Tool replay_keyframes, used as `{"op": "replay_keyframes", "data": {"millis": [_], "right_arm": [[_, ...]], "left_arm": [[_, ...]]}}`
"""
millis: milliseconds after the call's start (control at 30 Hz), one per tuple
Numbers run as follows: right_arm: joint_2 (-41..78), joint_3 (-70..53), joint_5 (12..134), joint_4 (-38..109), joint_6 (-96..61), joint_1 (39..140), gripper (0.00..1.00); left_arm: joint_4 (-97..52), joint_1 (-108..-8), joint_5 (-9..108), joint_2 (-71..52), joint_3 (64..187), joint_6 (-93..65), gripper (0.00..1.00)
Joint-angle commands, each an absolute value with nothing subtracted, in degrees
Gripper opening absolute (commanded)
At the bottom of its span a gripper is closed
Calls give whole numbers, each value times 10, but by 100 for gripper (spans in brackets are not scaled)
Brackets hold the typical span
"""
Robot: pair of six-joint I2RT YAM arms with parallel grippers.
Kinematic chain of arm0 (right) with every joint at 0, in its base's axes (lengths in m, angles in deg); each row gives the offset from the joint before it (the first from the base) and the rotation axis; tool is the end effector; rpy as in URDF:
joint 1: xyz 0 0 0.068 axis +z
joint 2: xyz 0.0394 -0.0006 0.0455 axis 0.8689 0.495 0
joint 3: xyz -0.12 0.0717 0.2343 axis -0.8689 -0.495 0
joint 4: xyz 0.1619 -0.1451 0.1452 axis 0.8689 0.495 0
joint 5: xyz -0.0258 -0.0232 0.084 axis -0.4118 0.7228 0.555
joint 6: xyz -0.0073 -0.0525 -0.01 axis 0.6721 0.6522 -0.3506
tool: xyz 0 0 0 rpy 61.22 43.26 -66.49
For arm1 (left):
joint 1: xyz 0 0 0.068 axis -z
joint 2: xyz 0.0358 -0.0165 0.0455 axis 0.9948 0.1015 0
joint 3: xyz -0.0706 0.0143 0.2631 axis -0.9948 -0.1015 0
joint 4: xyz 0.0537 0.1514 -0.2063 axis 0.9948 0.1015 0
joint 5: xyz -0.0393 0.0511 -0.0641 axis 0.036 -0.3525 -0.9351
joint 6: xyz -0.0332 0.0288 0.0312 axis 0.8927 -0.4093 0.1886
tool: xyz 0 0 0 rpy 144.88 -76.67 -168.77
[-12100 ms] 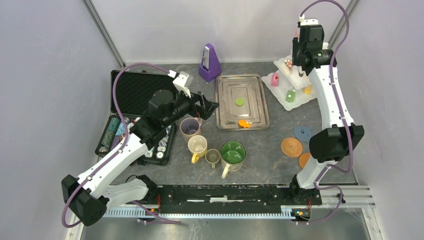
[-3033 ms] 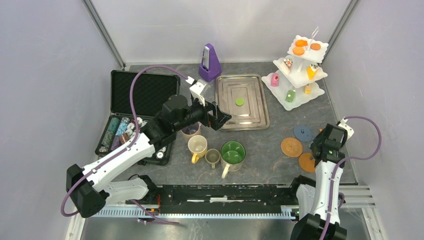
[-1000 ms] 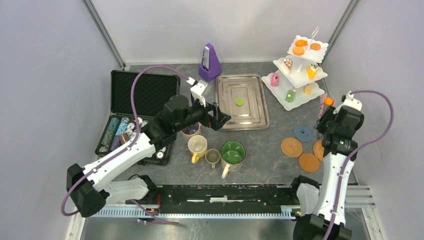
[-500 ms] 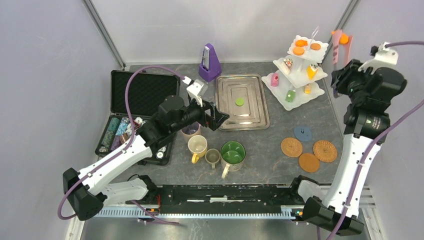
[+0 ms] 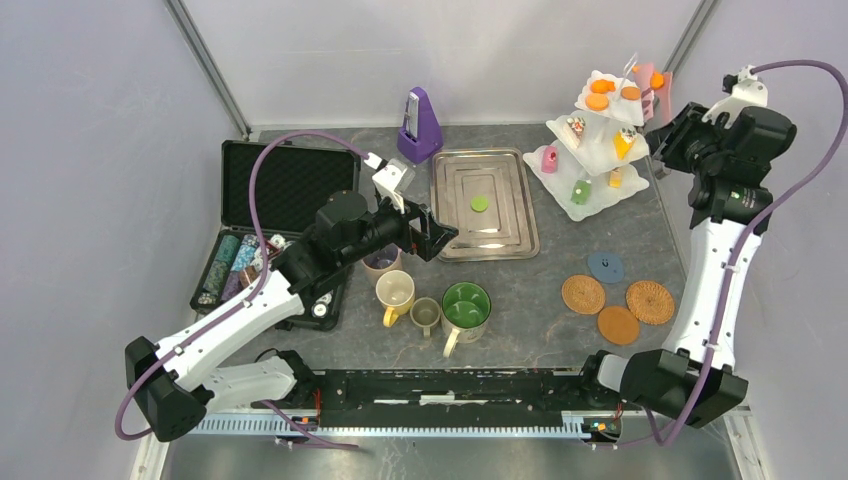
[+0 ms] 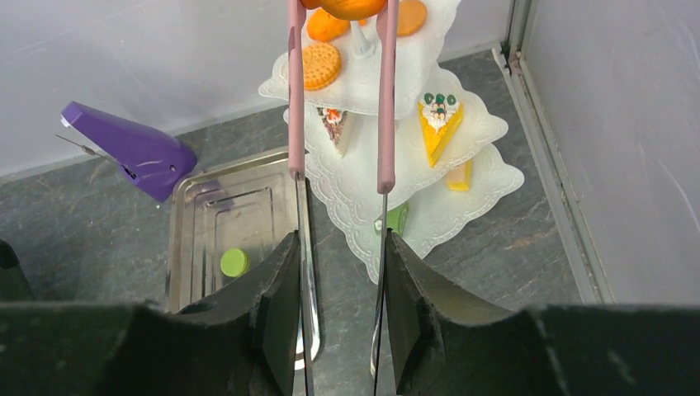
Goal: Serve the afternoon tea
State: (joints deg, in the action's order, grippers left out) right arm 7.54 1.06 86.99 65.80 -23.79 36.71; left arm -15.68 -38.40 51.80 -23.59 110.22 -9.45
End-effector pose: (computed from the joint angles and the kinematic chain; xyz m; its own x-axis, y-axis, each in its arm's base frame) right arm 0.2384 -0.0896 0.4532 -0.2361 0.3327 -0.9130 0.0990 0.9429 0.3180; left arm 0.1733 -0.1834 0.3656 -0.3313 -0.0550 -0.9419 0.7214 0.6287 -0.2904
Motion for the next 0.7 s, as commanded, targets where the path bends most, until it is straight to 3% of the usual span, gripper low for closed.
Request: {"op": "replay_keyframes", "data": {"millis": [0, 667], "right_arm": [[81, 9, 873, 631, -226, 368, 14], [132, -7, 817, 651, -175, 401, 19]], "left_arm": [[-159, -385, 527, -245, 1126, -127, 100], [-153, -393, 531, -238, 1130, -133, 100]]}}
